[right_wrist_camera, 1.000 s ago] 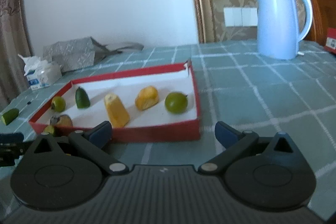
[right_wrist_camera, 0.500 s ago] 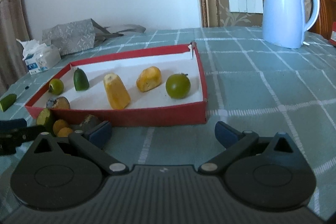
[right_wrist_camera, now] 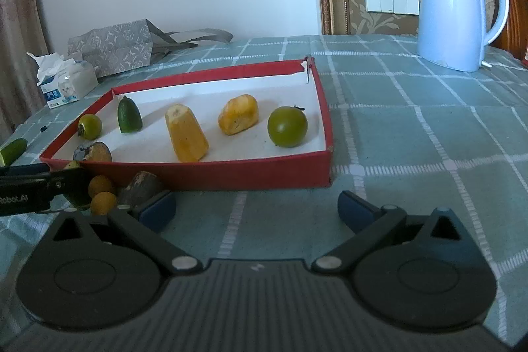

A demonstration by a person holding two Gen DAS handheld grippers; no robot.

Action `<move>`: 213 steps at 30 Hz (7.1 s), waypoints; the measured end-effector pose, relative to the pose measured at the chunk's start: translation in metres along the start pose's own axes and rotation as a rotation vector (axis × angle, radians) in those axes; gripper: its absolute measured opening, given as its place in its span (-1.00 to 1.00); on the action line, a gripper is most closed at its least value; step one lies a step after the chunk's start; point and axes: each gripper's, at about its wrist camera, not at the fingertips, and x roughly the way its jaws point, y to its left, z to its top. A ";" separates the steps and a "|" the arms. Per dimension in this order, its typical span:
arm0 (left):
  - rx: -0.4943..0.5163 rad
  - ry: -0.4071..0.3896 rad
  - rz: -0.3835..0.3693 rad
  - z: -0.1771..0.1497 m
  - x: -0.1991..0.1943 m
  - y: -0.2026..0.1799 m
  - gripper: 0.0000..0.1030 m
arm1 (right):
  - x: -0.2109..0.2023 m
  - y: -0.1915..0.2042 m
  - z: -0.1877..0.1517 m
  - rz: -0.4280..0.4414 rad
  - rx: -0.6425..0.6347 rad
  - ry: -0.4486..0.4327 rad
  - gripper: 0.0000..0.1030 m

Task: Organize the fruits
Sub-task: 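Grasp the cut cucumber chunk with the left tool, then hold the cucumber chunk in the left tool while the right tool grasps the dark log chunk, then carry the cucumber chunk into the tray and open the left tool while the right tool holds the dark chunk, then carry the dark log chunk into the tray and open the right tool, then grasp the brown round fruit beside the tray with the right tool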

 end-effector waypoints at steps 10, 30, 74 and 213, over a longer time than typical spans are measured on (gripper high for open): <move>0.063 0.031 0.077 -0.007 0.004 0.001 0.60 | 0.000 0.003 0.000 0.007 -0.016 0.005 1.00; 0.085 0.028 -0.028 -0.012 0.007 -0.001 -0.39 | -0.011 0.031 -0.002 -0.071 -0.224 -0.090 1.00; 0.017 0.024 -0.029 -0.016 -0.002 0.016 -0.39 | 0.014 0.066 0.002 -0.020 -0.065 0.048 0.28; -0.056 0.034 -0.005 -0.014 -0.003 0.059 0.49 | -0.026 0.091 -0.018 0.107 -0.253 -0.110 0.09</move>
